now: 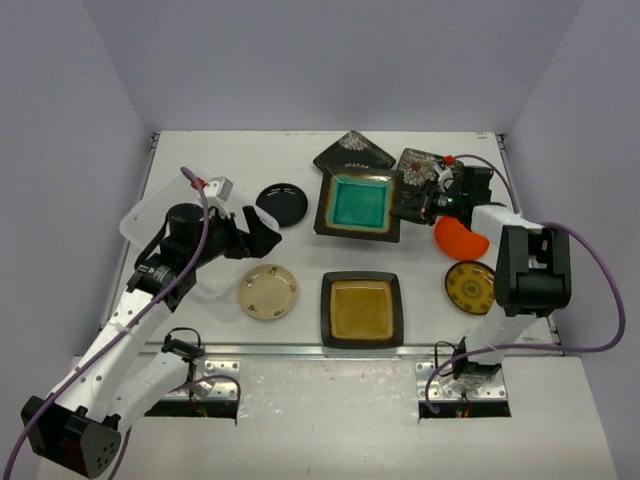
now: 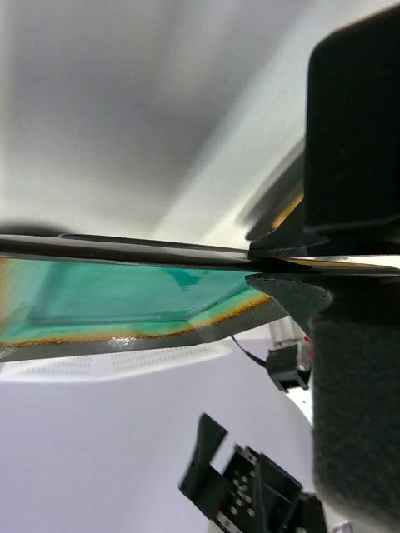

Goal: Place the plates into the plastic bin on the countertop

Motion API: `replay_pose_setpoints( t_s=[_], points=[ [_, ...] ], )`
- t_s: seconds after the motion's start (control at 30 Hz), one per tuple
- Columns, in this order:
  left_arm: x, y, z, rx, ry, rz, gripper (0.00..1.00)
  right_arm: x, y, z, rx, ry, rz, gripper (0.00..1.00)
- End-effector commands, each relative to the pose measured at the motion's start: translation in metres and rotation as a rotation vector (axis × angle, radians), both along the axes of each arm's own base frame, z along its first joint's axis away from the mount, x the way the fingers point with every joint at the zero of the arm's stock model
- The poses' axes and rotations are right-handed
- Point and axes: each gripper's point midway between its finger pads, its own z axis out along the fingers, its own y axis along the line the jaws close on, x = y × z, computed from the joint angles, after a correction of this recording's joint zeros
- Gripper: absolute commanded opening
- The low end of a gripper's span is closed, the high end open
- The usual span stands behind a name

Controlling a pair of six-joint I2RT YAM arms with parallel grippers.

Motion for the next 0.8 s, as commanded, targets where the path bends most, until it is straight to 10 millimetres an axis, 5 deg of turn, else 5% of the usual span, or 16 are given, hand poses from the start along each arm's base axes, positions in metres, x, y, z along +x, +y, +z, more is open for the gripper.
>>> replay_pose_setpoints(
  t_s=[0.0,0.37,0.5,0.7,0.77],
  points=[
    [0.009,-0.031,0.047,-0.158,-0.061,-0.12,1.0,-0.029,0.021,0.099,0.167,-0.249,0.177,0.0],
    [0.045,-0.083,0.06,-0.316,0.016,-0.28,0.92,-0.071,0.047,0.149,0.151,-0.373,0.248,0.0],
    [0.062,-0.092,0.059,-0.315,0.033,-0.284,0.64,-0.086,0.07,0.159,0.16,-0.394,0.324,0.0],
    [0.075,-0.093,0.056,-0.301,0.04,-0.269,0.0,-0.094,0.077,0.164,0.179,-0.409,0.342,0.0],
    [0.076,-0.091,0.053,-0.297,0.049,-0.244,0.0,-0.091,0.076,0.163,0.172,-0.401,0.332,0.0]
  ],
)
